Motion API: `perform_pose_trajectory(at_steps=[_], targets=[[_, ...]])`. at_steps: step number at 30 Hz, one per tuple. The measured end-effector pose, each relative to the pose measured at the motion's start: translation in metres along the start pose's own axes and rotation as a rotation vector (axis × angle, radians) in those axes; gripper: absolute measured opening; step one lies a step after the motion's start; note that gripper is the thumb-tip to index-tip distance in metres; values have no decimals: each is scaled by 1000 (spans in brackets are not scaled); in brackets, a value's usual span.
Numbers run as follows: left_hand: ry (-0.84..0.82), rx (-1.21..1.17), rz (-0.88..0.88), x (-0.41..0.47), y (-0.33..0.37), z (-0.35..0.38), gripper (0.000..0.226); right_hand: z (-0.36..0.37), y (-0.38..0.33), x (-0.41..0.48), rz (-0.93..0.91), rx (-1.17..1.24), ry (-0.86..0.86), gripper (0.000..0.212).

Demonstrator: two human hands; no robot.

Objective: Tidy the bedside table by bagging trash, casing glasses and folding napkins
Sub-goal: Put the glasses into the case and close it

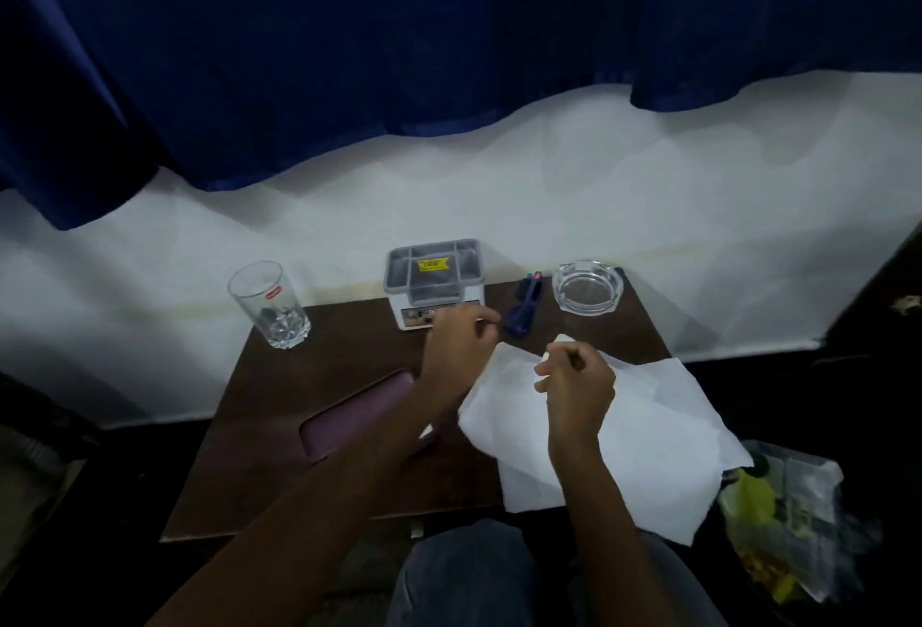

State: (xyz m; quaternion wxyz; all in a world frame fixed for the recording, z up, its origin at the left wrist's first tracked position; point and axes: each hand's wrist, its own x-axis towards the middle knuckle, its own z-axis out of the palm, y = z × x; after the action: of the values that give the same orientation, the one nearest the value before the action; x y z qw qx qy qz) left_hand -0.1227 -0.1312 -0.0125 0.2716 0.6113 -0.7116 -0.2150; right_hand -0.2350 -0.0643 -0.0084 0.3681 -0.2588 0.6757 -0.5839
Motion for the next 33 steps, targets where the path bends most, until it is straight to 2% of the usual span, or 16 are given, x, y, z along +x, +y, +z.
perform_pose_trajectory(at_steps=[3,6,9,12,18,22,24,27,30,33], targets=[[-168,120,68,28,17,38,31,-1,0,6,37,14,-18,23],[-292,281,-84,40,22,64,34,0,1,9,75,31,-9,27],[-352,362,-142,43,21,71,38,3,2,9,87,31,-14,20],[-324,347,-147,44,20,68,38,2,2,8,87,52,-10,19],[-192,137,-31,33,21,30,37,-1,1,7,87,74,-32,14],[-70,-143,-17,-4,20,-17,40,0,-1,5,169,163,-74,14],[-13,-291,-66,-26,16,-40,44,0,-2,2,211,236,-135,14],[58,-433,-82,-54,7,-66,44,0,-5,-5,176,241,-288,17],[105,-557,-134,-77,-6,-83,37,2,-7,-15,148,226,-445,26],[148,-678,-213,-97,-22,-94,31,12,-7,-23,168,276,-532,35]])
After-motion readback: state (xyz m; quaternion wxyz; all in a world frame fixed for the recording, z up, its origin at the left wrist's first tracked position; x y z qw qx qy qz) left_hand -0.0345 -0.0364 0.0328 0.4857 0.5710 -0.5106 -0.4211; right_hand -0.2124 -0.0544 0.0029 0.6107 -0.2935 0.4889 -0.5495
